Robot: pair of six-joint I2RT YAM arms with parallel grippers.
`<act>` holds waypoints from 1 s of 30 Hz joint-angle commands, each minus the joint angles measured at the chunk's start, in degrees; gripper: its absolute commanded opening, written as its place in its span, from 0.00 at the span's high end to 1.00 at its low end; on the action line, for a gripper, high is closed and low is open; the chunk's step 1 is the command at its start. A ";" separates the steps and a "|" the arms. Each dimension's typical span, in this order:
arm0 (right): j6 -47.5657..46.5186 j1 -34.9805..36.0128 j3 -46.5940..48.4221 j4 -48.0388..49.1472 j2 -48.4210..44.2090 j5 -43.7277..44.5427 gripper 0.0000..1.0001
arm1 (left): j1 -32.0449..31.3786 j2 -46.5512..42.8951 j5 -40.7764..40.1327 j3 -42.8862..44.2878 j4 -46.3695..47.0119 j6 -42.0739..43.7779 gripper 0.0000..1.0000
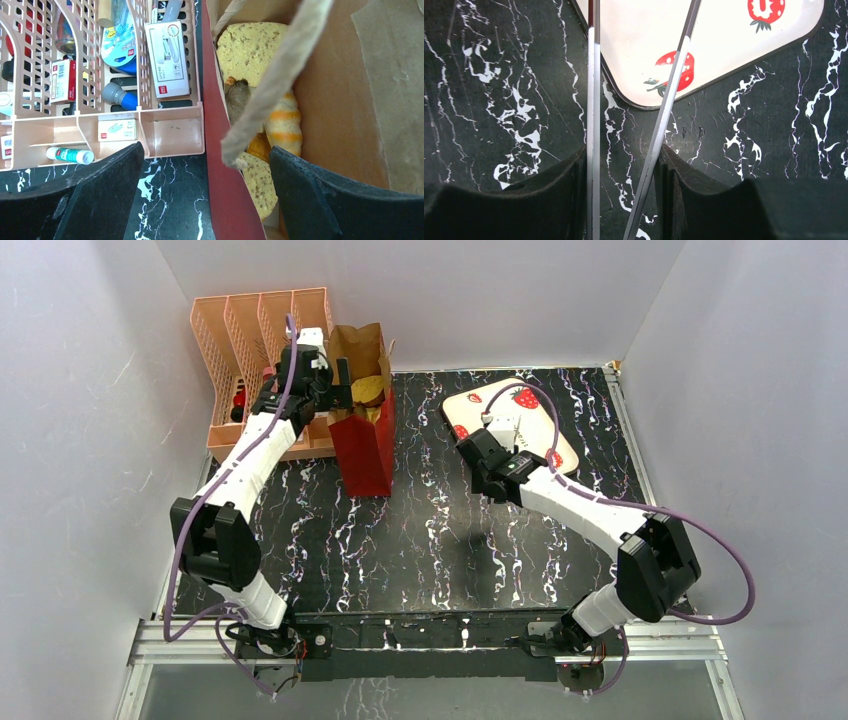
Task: Take the fake bread out of the paper bag
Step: Adjust the paper bag at the center of the board.
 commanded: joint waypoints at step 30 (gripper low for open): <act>-4.61 0.54 1.78 -0.35 -9.52 1.78 0.73 | -9.70 6.19 -3.31 10.85 -0.90 12.87 1.00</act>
